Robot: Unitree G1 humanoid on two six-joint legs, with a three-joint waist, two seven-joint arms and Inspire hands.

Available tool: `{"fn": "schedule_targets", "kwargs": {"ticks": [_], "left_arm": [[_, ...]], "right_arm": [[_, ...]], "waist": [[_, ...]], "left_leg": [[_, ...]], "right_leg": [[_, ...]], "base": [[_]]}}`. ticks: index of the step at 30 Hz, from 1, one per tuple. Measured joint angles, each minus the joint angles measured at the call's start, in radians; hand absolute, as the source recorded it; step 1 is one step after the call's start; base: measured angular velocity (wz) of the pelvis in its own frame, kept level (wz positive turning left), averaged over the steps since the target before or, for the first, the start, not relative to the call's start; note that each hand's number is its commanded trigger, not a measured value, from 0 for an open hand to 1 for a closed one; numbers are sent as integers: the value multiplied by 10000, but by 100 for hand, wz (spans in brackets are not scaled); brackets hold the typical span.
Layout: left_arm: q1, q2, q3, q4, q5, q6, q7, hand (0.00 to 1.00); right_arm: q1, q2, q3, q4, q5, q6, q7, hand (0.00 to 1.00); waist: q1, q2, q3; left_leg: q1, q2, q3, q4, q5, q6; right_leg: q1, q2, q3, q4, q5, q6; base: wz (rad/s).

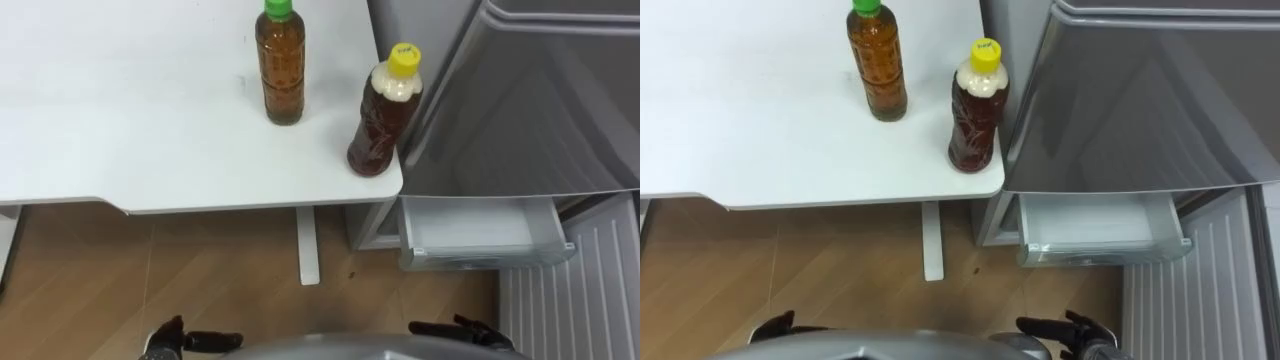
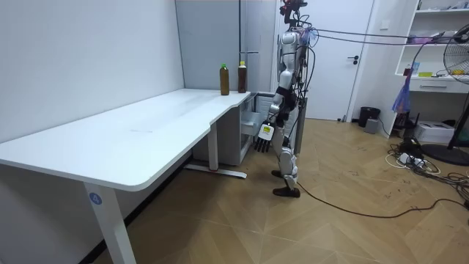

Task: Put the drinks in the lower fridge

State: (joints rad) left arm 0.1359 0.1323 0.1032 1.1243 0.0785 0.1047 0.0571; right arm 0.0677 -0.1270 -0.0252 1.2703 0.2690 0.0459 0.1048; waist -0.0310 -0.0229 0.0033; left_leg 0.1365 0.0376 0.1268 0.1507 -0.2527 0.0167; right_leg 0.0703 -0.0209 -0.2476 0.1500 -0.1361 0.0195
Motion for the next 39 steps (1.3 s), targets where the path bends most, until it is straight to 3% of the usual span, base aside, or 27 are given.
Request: {"fn": "schedule_targets", "kwargs": {"ticks": [19,32,39], "left_arm": [[378,22,283,161,30,236,190,0],[749,-6,295,137,137,789,314,0],[724,-45,294,-56,-86,787,930,0]], "right_arm": [[166,-4,-291,-204,-336,3,-351,0],[301,3,-332,-229,97,130,-379,0],[302,3,-159,-289,99,196,-439,0]], "waist": [[73,91,-16],[95,103,-27],[70,99,-18]], "left_leg": [[161,3,8,-60,-16,-23],[158,12,-44,-6,-20,-26],[160,12,-181,-4,-29,-38]], "right_leg": [[137,32,166,-21,-2,-2],[204,40,99,-131,-3,-4],[290,38,-5,-132,-2,-5]], "base": [[-2],[1],[5]]}}
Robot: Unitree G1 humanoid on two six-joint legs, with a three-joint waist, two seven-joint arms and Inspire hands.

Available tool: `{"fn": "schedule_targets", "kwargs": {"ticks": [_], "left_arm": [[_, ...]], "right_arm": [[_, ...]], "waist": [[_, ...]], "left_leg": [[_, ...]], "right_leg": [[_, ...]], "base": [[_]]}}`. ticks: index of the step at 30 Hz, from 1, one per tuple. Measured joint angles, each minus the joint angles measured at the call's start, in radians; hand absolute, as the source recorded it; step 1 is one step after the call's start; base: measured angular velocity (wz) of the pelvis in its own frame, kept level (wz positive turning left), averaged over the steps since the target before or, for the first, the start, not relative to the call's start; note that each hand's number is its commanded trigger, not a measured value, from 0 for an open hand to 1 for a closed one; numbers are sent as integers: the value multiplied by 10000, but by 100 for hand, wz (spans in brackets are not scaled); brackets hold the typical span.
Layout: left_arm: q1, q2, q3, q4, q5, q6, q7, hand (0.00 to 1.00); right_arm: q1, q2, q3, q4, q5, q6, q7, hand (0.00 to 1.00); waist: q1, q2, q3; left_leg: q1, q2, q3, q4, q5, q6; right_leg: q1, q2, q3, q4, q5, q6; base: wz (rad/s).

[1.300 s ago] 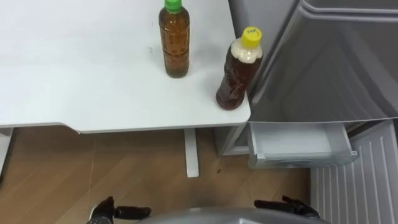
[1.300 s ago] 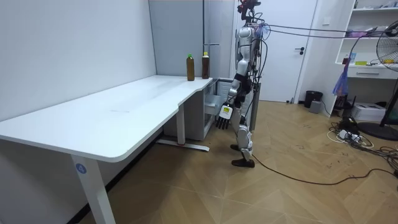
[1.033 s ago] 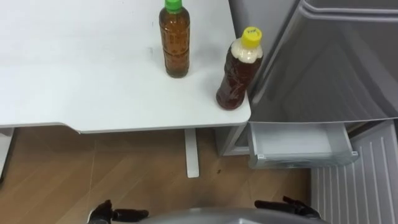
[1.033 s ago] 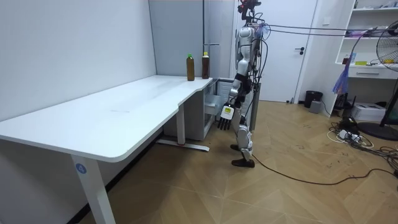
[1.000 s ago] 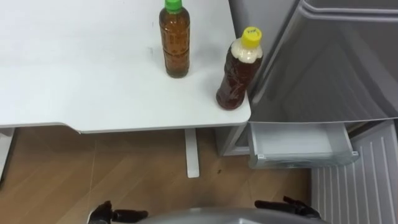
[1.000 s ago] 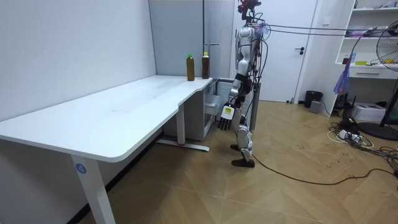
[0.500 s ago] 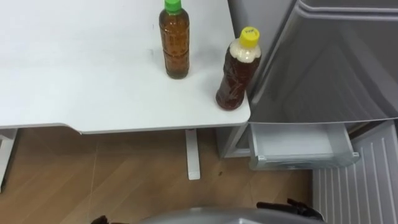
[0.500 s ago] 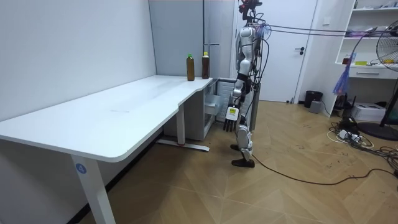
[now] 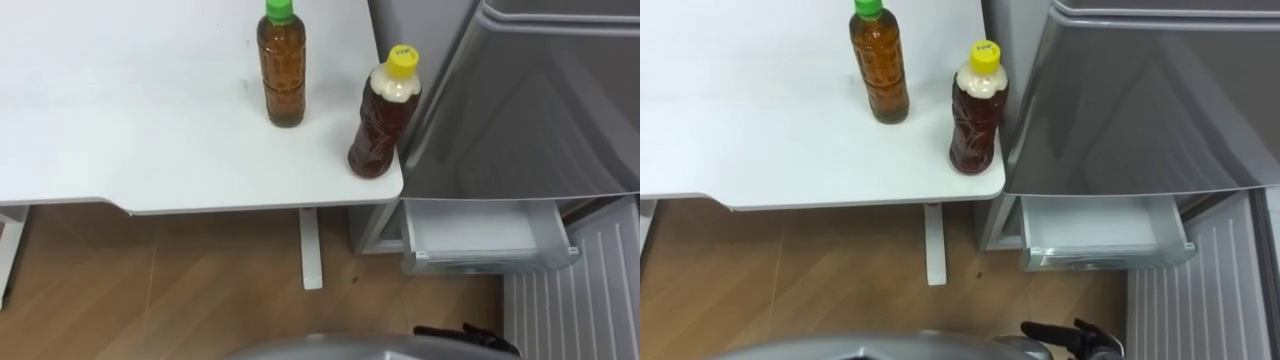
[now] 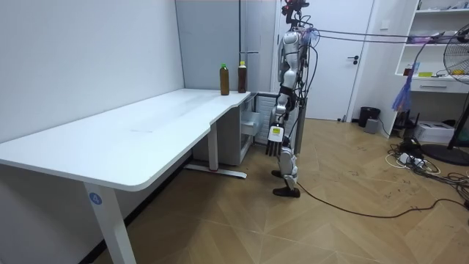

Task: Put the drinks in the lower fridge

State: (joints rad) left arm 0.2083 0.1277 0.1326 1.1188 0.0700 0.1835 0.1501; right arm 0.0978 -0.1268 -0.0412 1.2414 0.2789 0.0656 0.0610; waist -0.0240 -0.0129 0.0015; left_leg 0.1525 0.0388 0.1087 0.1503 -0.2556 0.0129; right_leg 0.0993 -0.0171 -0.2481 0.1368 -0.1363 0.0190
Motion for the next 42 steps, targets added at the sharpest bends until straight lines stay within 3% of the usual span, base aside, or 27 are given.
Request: {"fn": "schedule_targets", "kwargs": {"ticks": [6,11,19,21,24,27,30,32,35,37,39,41,42], "left_arm": [[-36,-51,354,-41,-927,-278,927,0],[-52,-116,1518,-652,-2222,-517,2034,0],[-194,-109,2254,-2602,-2653,-1495,3728,0],[-165,-142,2270,-3242,-2661,-1576,4156,0],[-15,-344,2176,-4753,-2515,-2001,4741,0],[21,-341,1975,-5577,-2320,-2228,5060,0],[68,-343,1747,-7007,-2147,-2341,5488,0],[19,-310,1641,-8042,-1699,-2606,5703,0],[305,-283,1639,-8954,-593,-2245,6033,0],[383,-281,1575,-9806,-187,-2217,6143,0],[361,-214,1562,-11134,-164,-2344,6287,0],[189,241,1544,-12623,77,-2907,6382,0],[117,326,1545,-12897,205,-3023,6418,0]], "right_arm": [[-32,-9,20,35,-62,3,15,0],[-15,-15,-34,40,-111,-2,66,0],[-7,-23,-274,39,-492,-79,34,0],[-5,-26,-282,-3,-496,-117,51,0],[26,-29,-311,-4,-611,-277,102,0],[25,-44,-314,58,-630,-390,155,0],[35,-44,-323,59,-797,-511,150,0],[36,-44,-306,26,-807,-559,150,0],[143,-43,-403,-25,-981,-718,132,0],[164,-71,-416,28,-1004,-796,34,0],[213,-139,-340,148,-897,-924,22,0],[194,-263,-226,257,-906,-1066,34,0],[209,-292,-224,306,-931,-1094,32,0]], "waist": [[31,-67,26],[97,-81,4],[353,-64,-13],[367,-59,-15],[395,-37,-28],[391,-35,-29],[355,-48,-29],[343,-46,-34],[329,-52,-39],[369,-108,-34],[469,-105,-36],[502,2,-15],[496,42,-16]], "left_leg": [[3,2,-81,-1,-4,-7],[141,3,-89,9,-1,-8],[186,-24,-328,7,-8,4],[188,-27,-382,20,-7,1],[217,-34,-410,21,-6,2],[263,-47,-419,8,-6,2],[260,-57,-449,5,-7,3],[247,-55,-453,-23,-7,3],[181,-57,-529,65,-7,3],[92,-77,-670,144,-7,3],[100,-87,-707,164,-6,3],[96,-99,-715,158,-6,5],[98,-102,-717,156,-6,6]], "right_leg": [[25,6,-24,-18,-14,-15],[119,12,-15,-12,-19,-14],[185,21,-43,-15,-33,-9],[204,29,-69,-14,-33,-10],[219,28,-60,-6,-33,-10],[248,25,-56,-8,-33,-10],[252,12,-125,1,-33,-10],[242,16,-116,12,-33,-10],[208,25,-70,-1,-33,-11],[211,-1,-197,-10,-33,-11],[231,-7,-195,-11,-33,-10],[213,-11,-138,-11,-33,-10],[213,-14,-132,-8,-33,-10]], "base": [[2],[0],[1],[5],[0],[-1],[0],[0],[2],[18],[6],[-6],[-4]]}}
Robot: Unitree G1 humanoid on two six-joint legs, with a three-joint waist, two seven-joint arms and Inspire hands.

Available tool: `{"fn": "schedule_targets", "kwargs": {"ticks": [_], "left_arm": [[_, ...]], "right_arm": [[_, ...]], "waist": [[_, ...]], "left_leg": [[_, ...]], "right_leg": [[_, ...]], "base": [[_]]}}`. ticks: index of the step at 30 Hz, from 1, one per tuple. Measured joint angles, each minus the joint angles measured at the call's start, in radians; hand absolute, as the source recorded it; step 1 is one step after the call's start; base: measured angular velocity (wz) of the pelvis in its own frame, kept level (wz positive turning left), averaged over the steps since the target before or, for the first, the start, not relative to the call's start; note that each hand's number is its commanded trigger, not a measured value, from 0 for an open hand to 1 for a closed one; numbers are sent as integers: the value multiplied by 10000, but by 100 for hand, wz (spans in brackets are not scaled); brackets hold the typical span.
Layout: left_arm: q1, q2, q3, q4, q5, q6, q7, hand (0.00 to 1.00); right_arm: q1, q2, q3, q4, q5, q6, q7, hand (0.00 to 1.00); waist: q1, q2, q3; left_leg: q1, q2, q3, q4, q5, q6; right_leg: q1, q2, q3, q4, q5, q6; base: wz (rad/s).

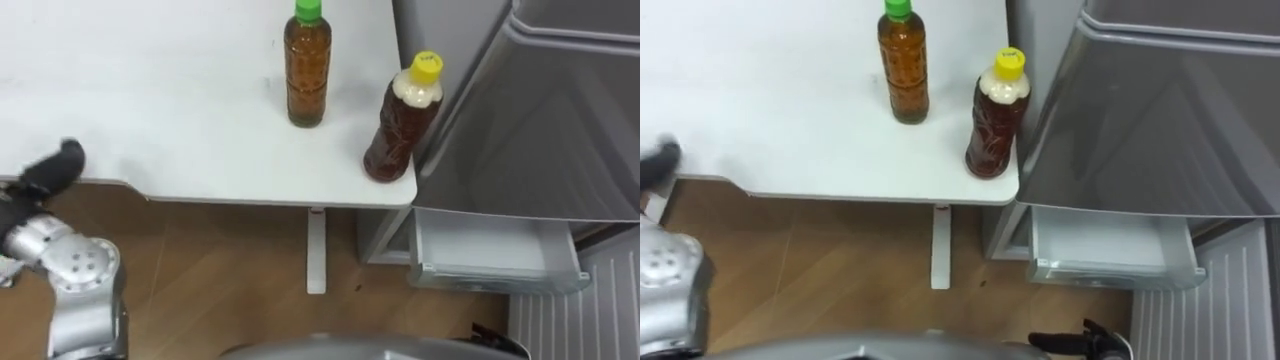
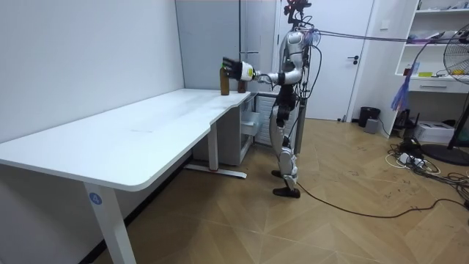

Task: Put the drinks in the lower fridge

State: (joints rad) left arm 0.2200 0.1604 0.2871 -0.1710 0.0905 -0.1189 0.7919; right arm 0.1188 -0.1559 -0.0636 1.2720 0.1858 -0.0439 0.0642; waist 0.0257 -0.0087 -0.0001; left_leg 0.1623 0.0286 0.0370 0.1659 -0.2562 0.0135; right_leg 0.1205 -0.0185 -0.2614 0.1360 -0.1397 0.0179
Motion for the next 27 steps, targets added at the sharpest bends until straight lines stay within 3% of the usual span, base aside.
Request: {"fn": "schedule_targets", "kwargs": {"ticks": [3,9,10,12,19,24,27], "left_arm": [[-272,138,66,-1154,690,-381,79,0],[-322,132,47,-1305,743,-433,-203,0],[-385,119,32,-1301,694,-433,-362,0],[-595,118,-93,-1305,393,-430,-752,0],[-1210,123,-976,-1540,-541,-349,-2799,0],[-1584,140,-1280,-1542,-1252,-98,-4188,0],[-1744,179,-1423,-1561,-2383,76,-4903,0]], "right_arm": [[45,-139,-95,162,12,-12,-8,0],[202,-161,-294,143,52,-114,-199,0],[212,-153,-296,177,44,-115,-198,0],[181,-125,-288,194,-34,-113,-169,0],[169,-31,-365,272,-963,-80,146,0],[183,-33,-370,445,-1483,-63,230,0],[75,-117,-370,489,-1592,28,237,0]], "waist": [[-175,129,21],[-365,198,-28],[-471,114,5],[-523,92,-17],[-777,-129,45],[-946,-54,79],[-1039,20,55]], "left_leg": [[4,-16,-87,-77,-2,5],[-10,-22,-169,4,-1,3],[-9,-27,-173,6,2,4],[-1,-36,-218,12,6,6],[-20,-60,-151,-3,9,12],[-29,-47,-132,-9,9,11],[-102,-43,-107,-8,9,11]], "right_leg": [[0,-6,-15,14,-3,1],[10,2,-64,-23,-50,-35],[21,-9,-91,-28,-52,-32],[35,-26,-94,-20,-59,-21],[-58,-46,100,10,-71,6],[-116,-17,176,32,-70,6],[-241,-6,224,60,-67,0]], "base": [[0],[2],[5],[2],[-6],[-7],[-6]]}}
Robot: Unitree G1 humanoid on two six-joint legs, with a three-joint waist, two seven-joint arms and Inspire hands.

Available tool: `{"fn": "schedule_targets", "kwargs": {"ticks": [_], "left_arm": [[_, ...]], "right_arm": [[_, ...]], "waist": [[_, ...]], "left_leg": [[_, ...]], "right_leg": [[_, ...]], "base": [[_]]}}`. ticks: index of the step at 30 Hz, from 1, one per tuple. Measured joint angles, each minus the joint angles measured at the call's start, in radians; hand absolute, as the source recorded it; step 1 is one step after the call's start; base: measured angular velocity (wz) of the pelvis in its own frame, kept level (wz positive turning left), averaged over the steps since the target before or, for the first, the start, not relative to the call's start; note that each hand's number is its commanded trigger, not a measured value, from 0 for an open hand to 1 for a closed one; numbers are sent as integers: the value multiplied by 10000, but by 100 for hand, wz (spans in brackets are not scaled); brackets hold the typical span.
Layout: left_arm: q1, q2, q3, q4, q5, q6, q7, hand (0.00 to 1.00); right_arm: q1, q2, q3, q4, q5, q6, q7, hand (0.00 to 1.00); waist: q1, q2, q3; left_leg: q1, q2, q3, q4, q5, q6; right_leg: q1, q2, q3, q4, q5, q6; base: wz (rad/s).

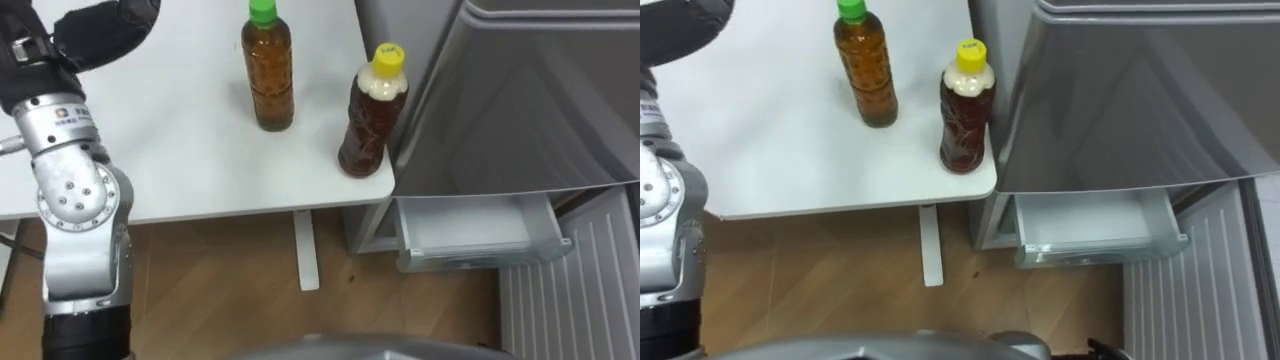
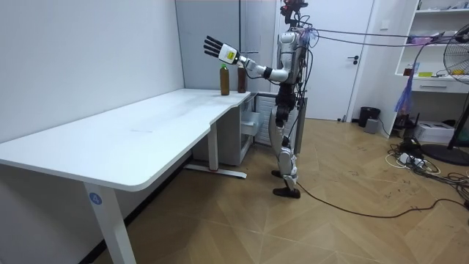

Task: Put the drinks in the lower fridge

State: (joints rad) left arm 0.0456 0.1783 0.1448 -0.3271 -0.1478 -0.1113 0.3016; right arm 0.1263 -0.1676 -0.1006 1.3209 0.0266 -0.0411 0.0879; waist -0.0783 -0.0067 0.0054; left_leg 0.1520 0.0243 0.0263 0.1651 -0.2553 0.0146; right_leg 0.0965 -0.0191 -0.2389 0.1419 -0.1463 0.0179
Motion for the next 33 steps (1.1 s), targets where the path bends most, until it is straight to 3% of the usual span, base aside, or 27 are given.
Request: {"fn": "schedule_targets", "kwargs": {"ticks": [3,11,18,23,26,33], "left_arm": [[-11,3,-130,-119,-530,116,-607,0],[-20,7,-646,-780,-1165,693,-2477,0],[-43,-5,-1239,-791,-1379,1120,-3359,0],[-45,8,-1584,-820,-2538,1363,-4165,0],[-47,6,-1618,-817,-3150,1519,-4560,0],[-58,5,-1610,-817,-3313,1829,-4936,0]], "right_arm": [[-129,-103,0,112,-303,91,16,0],[-171,-100,6,121,-1796,527,27,0],[-225,-86,15,439,-2098,889,13,0],[-213,-72,412,424,-2197,1084,34,0],[-282,-60,445,412,-2215,1089,36,0],[-359,-53,795,289,-2288,1313,29,0]], "waist": [[-3,113,38],[-210,86,25],[-302,117,6],[-311,158,-16],[-303,204,-11],[-234,160,37]], "left_leg": [[-8,-1,8,15,0,0],[-38,-1,164,34,0,0],[-55,-1,305,39,1,0],[-47,14,449,40,1,0],[-14,49,528,40,2,-1],[-30,21,569,38,1,-1]], "right_leg": [[-119,7,140,92,-1,0],[-129,-6,159,108,-3,-1],[-149,-25,169,105,-9,0],[-146,-28,184,117,-11,-1],[-138,-39,198,140,-14,-1],[-187,-82,194,268,-102,22]], "base": [[-15],[0],[1],[-1],[-1],[2]]}}
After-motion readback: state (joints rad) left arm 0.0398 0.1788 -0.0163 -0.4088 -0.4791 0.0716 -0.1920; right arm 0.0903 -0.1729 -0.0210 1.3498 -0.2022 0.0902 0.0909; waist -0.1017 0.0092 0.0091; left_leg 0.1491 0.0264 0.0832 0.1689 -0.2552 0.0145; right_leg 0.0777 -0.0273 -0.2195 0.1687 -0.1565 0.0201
